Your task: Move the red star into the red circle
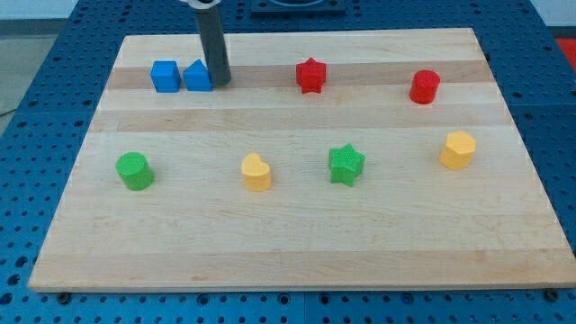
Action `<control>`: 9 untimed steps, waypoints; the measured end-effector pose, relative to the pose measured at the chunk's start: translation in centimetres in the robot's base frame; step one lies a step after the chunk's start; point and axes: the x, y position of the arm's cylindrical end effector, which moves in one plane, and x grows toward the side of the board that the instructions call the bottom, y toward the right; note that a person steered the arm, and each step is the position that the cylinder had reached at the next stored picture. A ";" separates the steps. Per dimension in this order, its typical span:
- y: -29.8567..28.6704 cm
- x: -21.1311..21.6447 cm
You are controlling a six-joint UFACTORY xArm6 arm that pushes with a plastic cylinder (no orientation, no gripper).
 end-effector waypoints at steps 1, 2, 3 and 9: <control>-0.9 0.0; 1.0 0.7; 5.7 2.5; 23.4 0.1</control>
